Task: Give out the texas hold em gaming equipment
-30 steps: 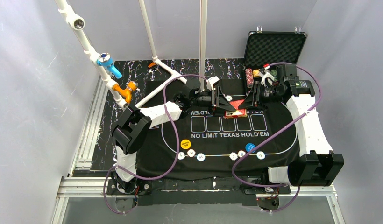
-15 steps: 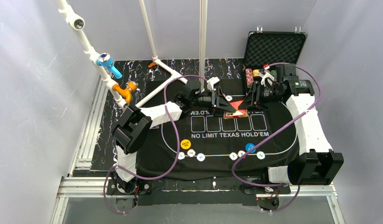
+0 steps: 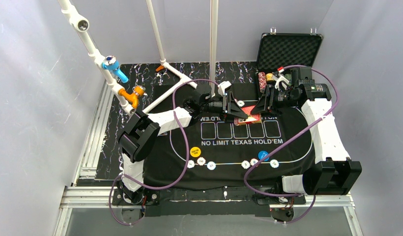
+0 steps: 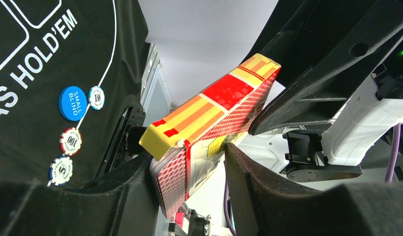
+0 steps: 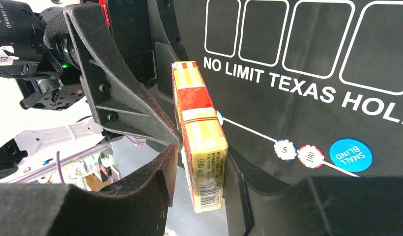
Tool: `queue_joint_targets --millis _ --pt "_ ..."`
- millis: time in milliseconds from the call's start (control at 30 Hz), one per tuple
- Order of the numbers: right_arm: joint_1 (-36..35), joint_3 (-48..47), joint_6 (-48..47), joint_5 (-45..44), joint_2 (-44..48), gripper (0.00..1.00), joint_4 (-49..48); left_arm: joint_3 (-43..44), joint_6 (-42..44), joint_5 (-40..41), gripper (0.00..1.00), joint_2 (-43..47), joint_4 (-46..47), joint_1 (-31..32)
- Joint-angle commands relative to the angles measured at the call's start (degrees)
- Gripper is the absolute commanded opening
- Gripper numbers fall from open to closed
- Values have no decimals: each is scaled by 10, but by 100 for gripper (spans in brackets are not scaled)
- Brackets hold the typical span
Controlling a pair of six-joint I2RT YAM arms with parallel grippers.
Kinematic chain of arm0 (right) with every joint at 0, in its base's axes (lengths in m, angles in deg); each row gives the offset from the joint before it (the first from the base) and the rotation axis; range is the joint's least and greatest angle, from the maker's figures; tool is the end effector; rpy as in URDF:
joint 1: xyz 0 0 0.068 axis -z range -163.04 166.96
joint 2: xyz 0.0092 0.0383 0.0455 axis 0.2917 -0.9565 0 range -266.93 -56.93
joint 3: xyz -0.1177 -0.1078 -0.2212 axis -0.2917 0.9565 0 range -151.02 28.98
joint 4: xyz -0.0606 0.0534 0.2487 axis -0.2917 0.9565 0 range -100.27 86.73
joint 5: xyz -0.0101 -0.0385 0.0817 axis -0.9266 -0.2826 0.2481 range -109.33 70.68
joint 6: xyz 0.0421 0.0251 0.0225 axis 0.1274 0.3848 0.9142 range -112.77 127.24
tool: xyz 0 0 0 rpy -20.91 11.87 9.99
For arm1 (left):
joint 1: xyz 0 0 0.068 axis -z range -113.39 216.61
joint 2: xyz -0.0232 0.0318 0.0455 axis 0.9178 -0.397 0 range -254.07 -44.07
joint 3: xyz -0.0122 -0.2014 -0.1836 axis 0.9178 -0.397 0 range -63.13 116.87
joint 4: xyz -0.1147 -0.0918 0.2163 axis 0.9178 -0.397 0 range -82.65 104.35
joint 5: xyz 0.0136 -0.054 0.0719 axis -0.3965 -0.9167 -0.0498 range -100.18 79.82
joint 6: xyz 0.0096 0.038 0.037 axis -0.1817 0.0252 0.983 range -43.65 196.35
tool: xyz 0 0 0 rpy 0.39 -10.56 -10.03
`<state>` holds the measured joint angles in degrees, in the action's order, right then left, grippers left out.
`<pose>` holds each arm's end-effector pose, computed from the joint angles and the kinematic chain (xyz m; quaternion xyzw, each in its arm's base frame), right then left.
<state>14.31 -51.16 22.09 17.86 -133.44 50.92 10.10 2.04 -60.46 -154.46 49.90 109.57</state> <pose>0.2528 0.0332 0.3592 0.0083 0.9144 0.3429 0.2151 0.3035 -0.3200 0.2581 0.1098 0.7049 -0.6974 0.0684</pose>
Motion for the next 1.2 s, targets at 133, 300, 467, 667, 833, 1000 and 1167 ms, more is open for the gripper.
queue_joint_targets --millis 133,300,467,667,833,1000,1167 --pt "-2 -27 1 10 4 46 -7 20 0 -10 44 11 18 3" --pt "-1 -27 5 12 4 47 -10 19 -2 -10 44 11 21 3" --pt "-2 -30 7 17 4 55 -10 19 -4 -11 48 11 23 3" --pt "-2 -30 8 19 3 53 -11 16 -5 -11 48 11 24 3" --pt "-2 -29 10 31 3 34 -14 17 -7 -11 46 10 25 2" --pt "-1 -30 11 24 3 55 -12 18 -8 -11 44 7 26 2" --pt "-1 -28 10 23 4 51 -12 19 -10 -12 42 7 27 1"
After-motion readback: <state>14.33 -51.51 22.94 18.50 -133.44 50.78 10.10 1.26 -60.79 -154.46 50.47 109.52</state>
